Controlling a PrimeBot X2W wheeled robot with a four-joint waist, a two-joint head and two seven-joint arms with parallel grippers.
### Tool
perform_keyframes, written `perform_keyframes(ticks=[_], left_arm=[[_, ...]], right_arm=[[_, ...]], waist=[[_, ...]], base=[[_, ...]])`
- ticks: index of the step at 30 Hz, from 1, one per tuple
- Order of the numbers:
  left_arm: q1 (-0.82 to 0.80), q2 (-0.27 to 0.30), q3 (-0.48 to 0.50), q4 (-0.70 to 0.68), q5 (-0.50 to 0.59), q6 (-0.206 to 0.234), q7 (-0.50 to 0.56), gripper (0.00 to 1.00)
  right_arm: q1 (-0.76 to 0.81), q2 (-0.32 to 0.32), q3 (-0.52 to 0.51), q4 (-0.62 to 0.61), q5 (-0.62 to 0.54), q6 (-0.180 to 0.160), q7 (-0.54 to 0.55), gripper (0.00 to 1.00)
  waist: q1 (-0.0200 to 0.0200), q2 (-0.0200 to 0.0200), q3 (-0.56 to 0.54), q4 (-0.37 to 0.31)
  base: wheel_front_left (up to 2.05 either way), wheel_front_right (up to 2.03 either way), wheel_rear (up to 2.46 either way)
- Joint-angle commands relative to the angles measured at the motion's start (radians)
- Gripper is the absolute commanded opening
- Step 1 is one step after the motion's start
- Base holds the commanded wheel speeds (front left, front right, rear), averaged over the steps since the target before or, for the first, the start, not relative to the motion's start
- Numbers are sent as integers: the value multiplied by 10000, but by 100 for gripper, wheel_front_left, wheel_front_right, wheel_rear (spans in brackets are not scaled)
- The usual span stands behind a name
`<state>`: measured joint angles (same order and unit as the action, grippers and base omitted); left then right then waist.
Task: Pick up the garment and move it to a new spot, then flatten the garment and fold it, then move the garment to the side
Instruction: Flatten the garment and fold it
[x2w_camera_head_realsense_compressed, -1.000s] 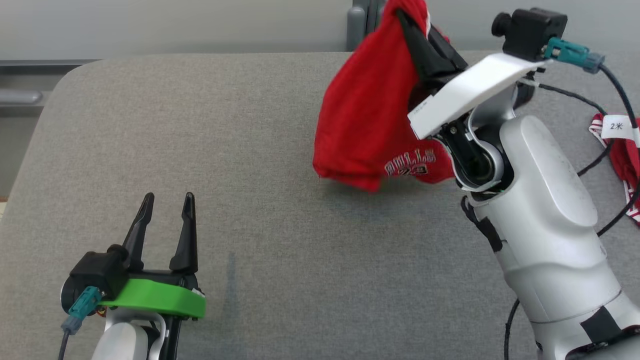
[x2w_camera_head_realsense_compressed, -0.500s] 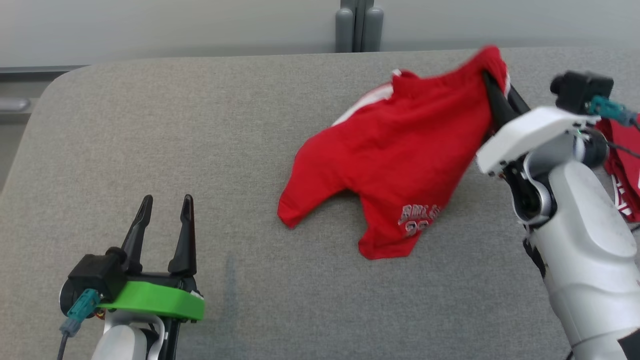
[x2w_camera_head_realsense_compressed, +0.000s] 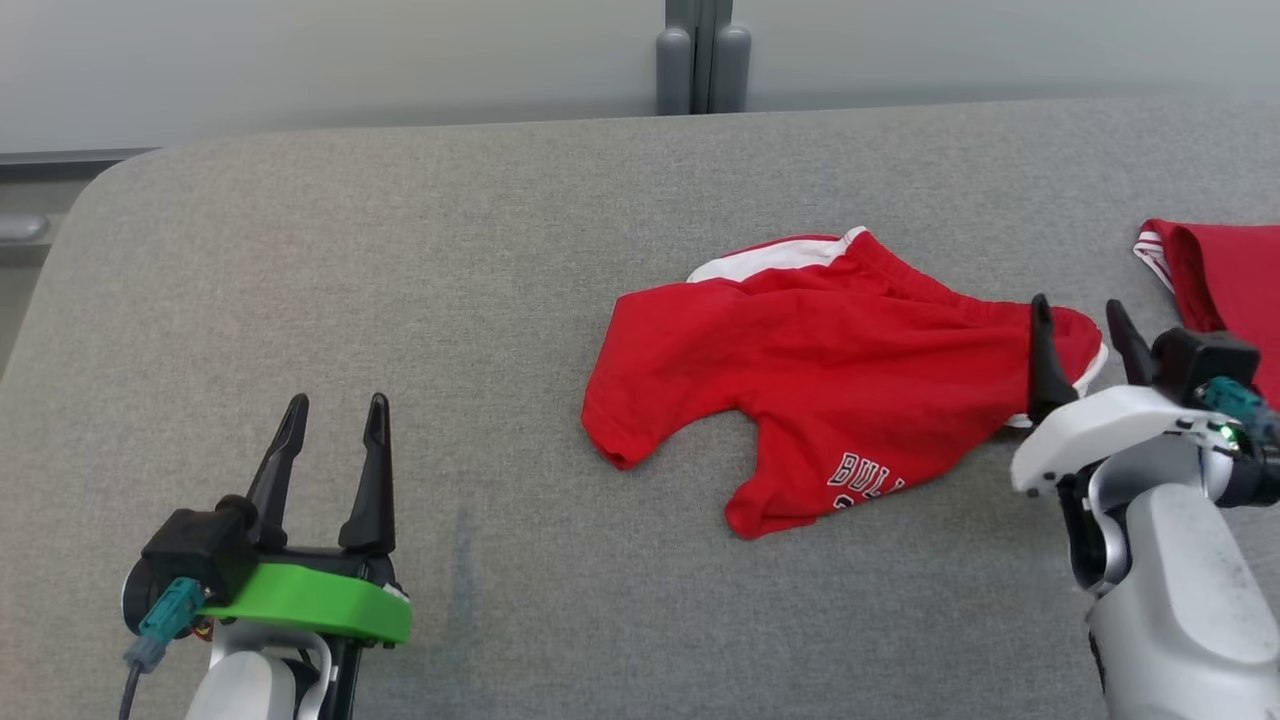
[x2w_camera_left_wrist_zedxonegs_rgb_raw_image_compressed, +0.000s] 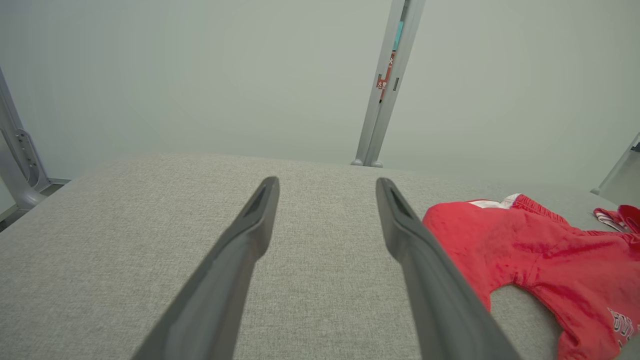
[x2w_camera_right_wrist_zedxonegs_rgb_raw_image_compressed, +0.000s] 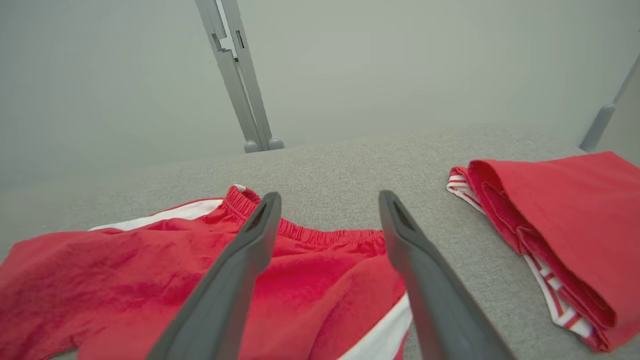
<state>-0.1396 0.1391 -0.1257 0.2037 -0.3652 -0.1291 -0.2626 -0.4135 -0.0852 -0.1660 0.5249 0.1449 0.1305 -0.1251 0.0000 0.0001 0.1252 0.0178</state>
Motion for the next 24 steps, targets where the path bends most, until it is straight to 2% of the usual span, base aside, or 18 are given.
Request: perform_keyframes(ticks=[1,8,15,24], left_arm=[[43,47,35,47,7,-19,-24,100],[236,28,102,89,19,-19,-24,100],[463,-32,151,156,6,-19,-24,100],[650,-65,154,222,32,-19,-24,100]], right_arm=[[344,55,192,-311,-332,0,-215,100],[1604,151,1170,-1933,-1626,-1,-1061,100],[2685,227,1366,-3073,-1661,-1,-1227,100],[3167,288,1489,-3570,-1475,0,-768,100]], waist=[[0,-1,-54,-21],[0,-1,-298,-92],[0,-1,-707,-165],[0,-1,-852,-297]], base=[[0,0,0],[0,0,0],[0,0,0],[0,0,0]])
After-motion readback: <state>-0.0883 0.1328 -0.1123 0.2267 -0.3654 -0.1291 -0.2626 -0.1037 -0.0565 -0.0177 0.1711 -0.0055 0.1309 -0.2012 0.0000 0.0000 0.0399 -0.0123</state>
